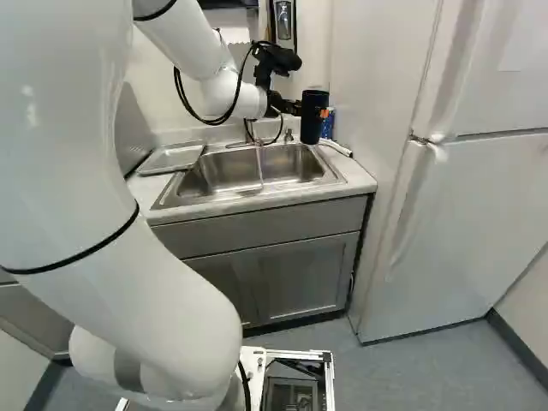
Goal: Rinse the cup and place it in the tray
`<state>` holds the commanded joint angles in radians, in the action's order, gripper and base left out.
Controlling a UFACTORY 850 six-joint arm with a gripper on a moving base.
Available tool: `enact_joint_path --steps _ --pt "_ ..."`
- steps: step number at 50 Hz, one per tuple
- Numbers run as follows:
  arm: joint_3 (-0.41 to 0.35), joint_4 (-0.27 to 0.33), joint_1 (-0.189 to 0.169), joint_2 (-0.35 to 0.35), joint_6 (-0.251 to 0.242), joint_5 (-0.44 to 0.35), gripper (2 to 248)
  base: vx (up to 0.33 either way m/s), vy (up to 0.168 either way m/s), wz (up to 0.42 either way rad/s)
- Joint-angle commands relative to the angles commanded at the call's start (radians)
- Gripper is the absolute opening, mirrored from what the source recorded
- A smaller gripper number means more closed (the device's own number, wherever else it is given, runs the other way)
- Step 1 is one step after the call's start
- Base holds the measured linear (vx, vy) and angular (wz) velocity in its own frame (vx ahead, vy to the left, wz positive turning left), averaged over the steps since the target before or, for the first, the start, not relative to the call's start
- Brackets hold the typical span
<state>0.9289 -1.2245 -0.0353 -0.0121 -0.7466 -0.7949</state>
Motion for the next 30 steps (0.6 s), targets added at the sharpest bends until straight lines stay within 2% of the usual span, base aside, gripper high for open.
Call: enact_joint_path --steps 9,30 --pt "-0.001 0.011 0.002 0.001 -0.072 0.040 125 0.000 0.000 0.000" --pt "-0.001 0.036 0.002 0.001 -0.289 0.129 125 0.000 0.000 0.000"
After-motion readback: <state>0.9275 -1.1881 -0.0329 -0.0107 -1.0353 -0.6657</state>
